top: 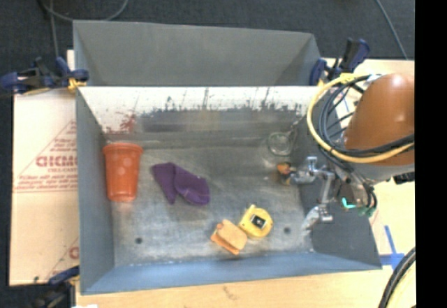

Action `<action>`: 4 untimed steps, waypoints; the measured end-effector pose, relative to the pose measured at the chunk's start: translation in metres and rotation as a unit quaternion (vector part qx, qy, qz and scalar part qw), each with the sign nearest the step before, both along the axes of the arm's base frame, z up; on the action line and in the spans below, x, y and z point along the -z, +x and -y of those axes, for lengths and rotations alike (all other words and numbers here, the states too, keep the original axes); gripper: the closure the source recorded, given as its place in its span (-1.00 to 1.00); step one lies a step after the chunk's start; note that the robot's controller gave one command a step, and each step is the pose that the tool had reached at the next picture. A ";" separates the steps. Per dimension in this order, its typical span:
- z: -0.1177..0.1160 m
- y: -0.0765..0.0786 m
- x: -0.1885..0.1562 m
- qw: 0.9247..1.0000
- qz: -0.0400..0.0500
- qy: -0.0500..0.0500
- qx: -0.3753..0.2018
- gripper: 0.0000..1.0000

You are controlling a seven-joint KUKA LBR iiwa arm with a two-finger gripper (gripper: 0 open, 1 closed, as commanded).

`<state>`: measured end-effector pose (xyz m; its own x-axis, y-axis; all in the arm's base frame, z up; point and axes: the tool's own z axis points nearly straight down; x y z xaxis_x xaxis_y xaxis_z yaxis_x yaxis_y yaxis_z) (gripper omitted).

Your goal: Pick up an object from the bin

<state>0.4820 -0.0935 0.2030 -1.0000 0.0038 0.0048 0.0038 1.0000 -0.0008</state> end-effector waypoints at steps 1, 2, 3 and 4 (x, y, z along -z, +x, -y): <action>0.000 0.002 -0.004 1.000 0.004 -0.001 -0.001 -1.00; -0.014 0.006 0.044 0.999 0.007 -0.001 -0.032 -1.00; -0.042 0.036 0.107 0.999 -0.006 -0.002 0.050 1.00; -0.042 0.036 0.108 0.999 -0.006 -0.002 0.050 1.00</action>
Offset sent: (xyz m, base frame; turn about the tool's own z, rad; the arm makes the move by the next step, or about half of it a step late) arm 0.0091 0.0418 -0.1330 -0.1819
